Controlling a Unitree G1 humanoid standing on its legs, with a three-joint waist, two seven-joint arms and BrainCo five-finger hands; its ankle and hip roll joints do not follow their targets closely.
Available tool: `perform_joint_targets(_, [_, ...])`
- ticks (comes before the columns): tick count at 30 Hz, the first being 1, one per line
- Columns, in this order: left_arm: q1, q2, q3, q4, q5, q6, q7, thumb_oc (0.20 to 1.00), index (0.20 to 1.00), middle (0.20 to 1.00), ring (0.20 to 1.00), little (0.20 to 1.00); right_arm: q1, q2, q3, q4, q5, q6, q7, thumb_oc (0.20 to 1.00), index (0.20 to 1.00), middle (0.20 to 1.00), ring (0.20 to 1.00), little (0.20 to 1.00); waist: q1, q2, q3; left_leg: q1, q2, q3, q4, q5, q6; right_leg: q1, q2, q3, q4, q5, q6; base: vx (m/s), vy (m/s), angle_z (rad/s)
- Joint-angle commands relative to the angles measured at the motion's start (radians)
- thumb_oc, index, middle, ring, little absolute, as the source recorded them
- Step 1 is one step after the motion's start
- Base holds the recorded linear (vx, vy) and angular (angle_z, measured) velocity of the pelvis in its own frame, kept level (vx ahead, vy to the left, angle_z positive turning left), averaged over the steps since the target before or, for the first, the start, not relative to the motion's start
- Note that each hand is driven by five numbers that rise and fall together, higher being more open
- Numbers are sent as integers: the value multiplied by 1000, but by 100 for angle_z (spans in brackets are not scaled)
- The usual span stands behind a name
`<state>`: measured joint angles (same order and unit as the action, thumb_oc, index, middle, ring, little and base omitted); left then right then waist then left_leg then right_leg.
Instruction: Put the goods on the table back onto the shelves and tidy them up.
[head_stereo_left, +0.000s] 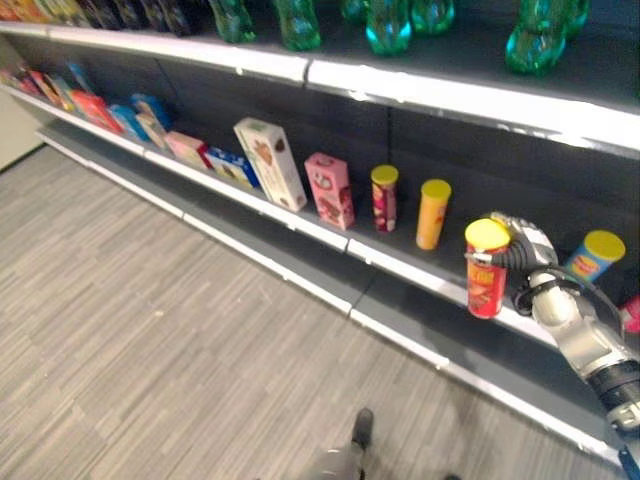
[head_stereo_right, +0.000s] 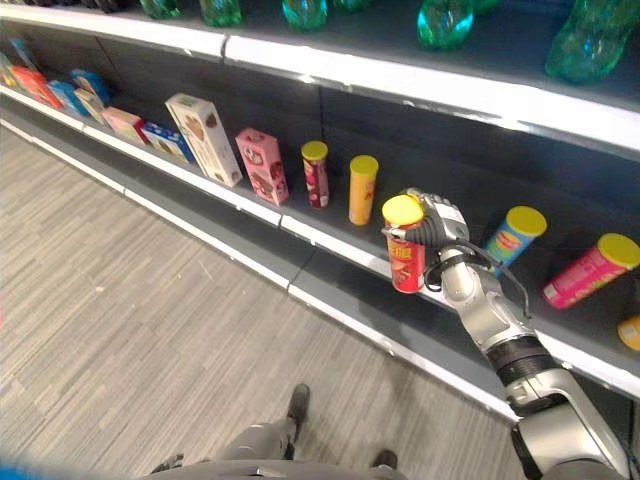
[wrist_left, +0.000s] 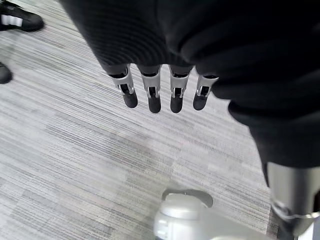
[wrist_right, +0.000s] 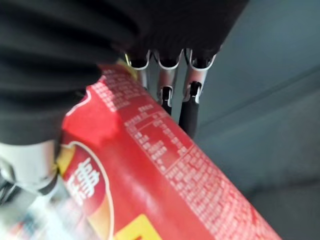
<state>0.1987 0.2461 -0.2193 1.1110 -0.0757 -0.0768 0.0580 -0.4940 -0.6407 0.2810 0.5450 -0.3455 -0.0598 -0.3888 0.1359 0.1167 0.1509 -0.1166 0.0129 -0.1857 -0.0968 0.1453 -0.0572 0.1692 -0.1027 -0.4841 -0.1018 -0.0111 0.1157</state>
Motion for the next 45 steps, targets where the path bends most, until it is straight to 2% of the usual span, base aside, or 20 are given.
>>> perform_joint_targets(1, [-90, 35, -51, 0, -23, -14, 33, 1000, 1000, 1000, 1000, 1000, -149, -30, -25, 21, -9, 3, -182, 200, 200, 200, 200, 200, 16, -24, -12, 42, 24, -10, 11, -82, -71, -71, -44, 126, 116, -135, -8, 36, -23, 8])
perform_joint_targets(8, [-110, 43, -106, -36, -47, -32, 56, 1000, 1000, 1000, 1000, 1000, -310, -39, 36, 223, 30, 5, -254, 200, 200, 200, 200, 200, 46, -12, -5, 30, 16, -6, 10, -89, -65, -92, -42, 156, 78, -112, 2, 12, -1, 5])
perform_joint_targets(12, [-130, 44, -153, -69, -70, -47, 66, 1000, 1000, 1000, 1000, 1000, -413, -66, 82, 329, 84, -2, -263, 200, 200, 200, 200, 200, 64, 12, 17, -7, 4, 0, 10, -83, -60, -141, -48, 189, 62, -88, 12, -52, 41, -21])
perform_joint_targets(14, [-136, 46, -182, -85, -81, -56, 69, 1000, 1000, 1000, 1000, 1000, -471, -103, 106, 375, 109, -4, -269, 200, 200, 200, 200, 200, 75, 35, 42, -40, -8, 0, 10, -77, -56, -176, -51, 206, 53, -74, 18, -57, 49, -18])
perform_joint_targets(18, [-140, 41, -198, -88, -86, -58, 72, 1000, 1000, 1000, 1000, 1000, -518, -144, 120, 391, 119, 1, -278, 200, 200, 200, 200, 200, 82, 60, 59, -70, -17, 2, 10, -68, -54, -215, -57, 224, 59, -67, 19, -43, 62, -8])
perform_joint_targets(22, [-147, 41, -208, -96, -97, -67, 83, 1000, 1000, 1000, 1000, 1000, -570, -177, 125, 410, 148, 5, -303, 200, 200, 200, 200, 200, 86, 106, 87, -99, -34, -1, 10, -62, -46, -253, -75, 242, 72, -57, 28, -37, 78, -11])
perform_joint_targets(24, [-153, 40, -215, -100, -100, -71, 89, 1000, 1000, 1000, 1000, 1000, -586, -186, 121, 420, 163, 4, -316, 200, 200, 200, 200, 200, 87, 118, 93, -106, -39, -1, 10, -61, -45, -259, -80, 244, 71, -54, 31, -7, 54, 0])
perform_joint_targets(31, [-170, 43, -228, -116, -105, -79, 95, 1000, 1000, 1000, 1000, 1000, -627, -215, 122, 399, 174, 7, -355, 200, 200, 200, 200, 200, 95, 144, 106, -132, -54, -10, 10, -54, -43, -271, -93, 235, 69, -48, 39, 0, 23, 3])
perform_joint_targets(45, [-191, 53, -242, -129, -102, -87, 97, 1000, 1000, 1000, 1000, 1000, -686, -274, 134, 414, 175, 19, -389, 200, 200, 200, 200, 200, 113, 175, 119, -176, -75, -29, 10, -44, -42, -314, -115, 233, 86, -39, 49, 0, 14, 4])
